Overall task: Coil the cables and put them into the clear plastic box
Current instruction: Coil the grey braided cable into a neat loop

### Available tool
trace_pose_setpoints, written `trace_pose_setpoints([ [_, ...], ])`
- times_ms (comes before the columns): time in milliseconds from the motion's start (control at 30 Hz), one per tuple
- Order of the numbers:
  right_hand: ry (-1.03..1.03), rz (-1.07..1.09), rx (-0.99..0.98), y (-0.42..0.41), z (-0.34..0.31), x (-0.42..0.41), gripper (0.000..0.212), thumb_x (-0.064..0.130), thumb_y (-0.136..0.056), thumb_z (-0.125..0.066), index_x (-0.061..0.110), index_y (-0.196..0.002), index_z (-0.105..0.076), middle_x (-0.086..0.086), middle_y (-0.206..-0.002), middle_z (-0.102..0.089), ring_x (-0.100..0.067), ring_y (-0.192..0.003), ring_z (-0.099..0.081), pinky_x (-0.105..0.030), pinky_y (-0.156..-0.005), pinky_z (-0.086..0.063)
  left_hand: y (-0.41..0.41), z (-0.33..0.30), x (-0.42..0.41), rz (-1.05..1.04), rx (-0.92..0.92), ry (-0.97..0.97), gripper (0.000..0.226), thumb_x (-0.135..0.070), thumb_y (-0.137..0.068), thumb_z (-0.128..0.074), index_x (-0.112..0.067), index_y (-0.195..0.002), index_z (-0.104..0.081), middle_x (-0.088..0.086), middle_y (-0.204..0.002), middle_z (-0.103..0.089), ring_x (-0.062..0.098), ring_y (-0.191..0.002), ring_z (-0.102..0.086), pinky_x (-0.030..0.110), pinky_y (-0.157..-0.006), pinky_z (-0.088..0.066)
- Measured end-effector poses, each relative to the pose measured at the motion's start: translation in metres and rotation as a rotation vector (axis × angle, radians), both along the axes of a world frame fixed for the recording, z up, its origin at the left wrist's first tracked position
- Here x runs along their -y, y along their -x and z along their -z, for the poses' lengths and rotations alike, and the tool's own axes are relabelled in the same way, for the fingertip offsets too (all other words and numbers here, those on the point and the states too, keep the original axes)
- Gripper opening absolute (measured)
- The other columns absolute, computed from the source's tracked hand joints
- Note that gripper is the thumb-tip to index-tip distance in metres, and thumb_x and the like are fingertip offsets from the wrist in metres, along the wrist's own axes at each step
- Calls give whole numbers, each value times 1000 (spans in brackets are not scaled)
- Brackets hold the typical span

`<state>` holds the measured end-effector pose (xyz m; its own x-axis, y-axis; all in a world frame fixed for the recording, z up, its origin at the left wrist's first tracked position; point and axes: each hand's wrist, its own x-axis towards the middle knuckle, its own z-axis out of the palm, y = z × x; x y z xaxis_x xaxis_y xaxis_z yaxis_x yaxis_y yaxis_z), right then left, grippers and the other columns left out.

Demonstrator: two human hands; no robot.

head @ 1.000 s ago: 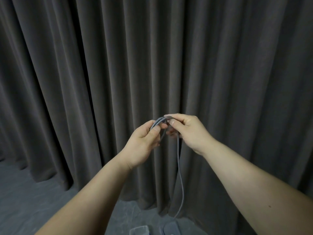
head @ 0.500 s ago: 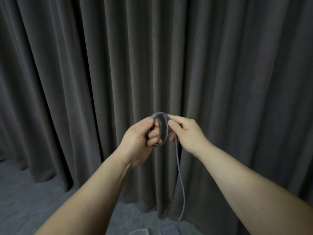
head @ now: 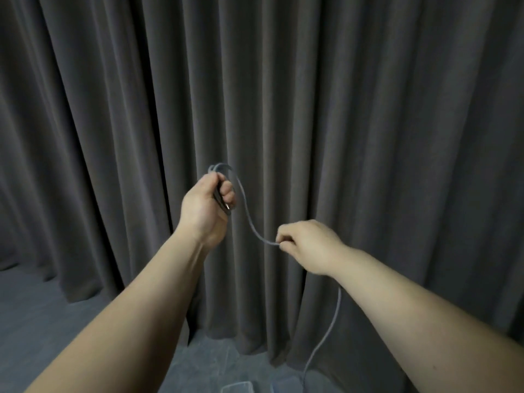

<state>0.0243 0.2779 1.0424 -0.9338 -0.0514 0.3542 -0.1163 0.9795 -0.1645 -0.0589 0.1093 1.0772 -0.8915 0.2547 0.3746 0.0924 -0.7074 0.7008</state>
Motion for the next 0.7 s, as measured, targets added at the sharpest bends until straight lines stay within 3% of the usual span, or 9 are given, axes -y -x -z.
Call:
trace_pose_setpoints([
  [67, -66, -71, 66, -3, -17, 16, 18, 24, -90, -52, 30, -97, -67, 7, -94, -68, -17, -92, -60, -29, -79, -49, -4, 8, -4, -57, -126, 148, 26, -9, -102, -36, -14, -78, -44, 0, -62, -42, 10, -54, -39, 21, -59, -33],
  [167, 94, -176, 98, -10, -43, 25, 27, 11, -84, -55, 24, -100, -73, 9, -83, -65, -11, -81, -59, -20, -72, -44, -3, 20, 0, -80, -309, 400, 19, -16, -101, -43, -14, -83, -48, 1, -66, -50, 13, -61, -47, 27, -69, -39],
  [300, 401, -267, -42, -11, -59, 16, 26, 7, -85, -62, 30, -85, -73, -3, -84, -73, -21, -84, -67, -30, -81, -52, -5, 26, 7, -53, -416, 579, 22, -32, -93, -47, -12, -84, -50, 3, -70, -56, 16, -68, -51, 33, -75, -39],
  [433, 653, -370, -219, -7, -58, 19, 25, -4, -82, -65, 20, -78, -67, 8, -75, -66, 4, -69, -60, -11, -71, -45, -13, 23, 3, -31, -422, 578, 25, -32, -94, -45, -10, -86, -49, 5, -65, -56, 18, -61, -51, 35, -72, -40],
  [567, 760, -416, -330, -8, -64, 17, 20, -6, -80, -67, 12, -76, -62, 4, -73, -64, 3, -66, -58, -11, -69, -45, -19, 23, 2, -44, -418, 626, 26, -22, -105, -37, -9, -85, -47, 4, -61, -55, 18, -57, -49, 30, -66, -41],
  [700, 776, -357, -338, 2, -64, 11, 20, -1, -78, -72, 16, -73, -63, 1, -71, -64, -4, -65, -56, -16, -66, -45, -25, 28, -3, 51, -341, 526, 30, -23, -105, -34, -9, -82, -47, 5, -56, -47, 19, -52, -41, 28, -59, -36],
])
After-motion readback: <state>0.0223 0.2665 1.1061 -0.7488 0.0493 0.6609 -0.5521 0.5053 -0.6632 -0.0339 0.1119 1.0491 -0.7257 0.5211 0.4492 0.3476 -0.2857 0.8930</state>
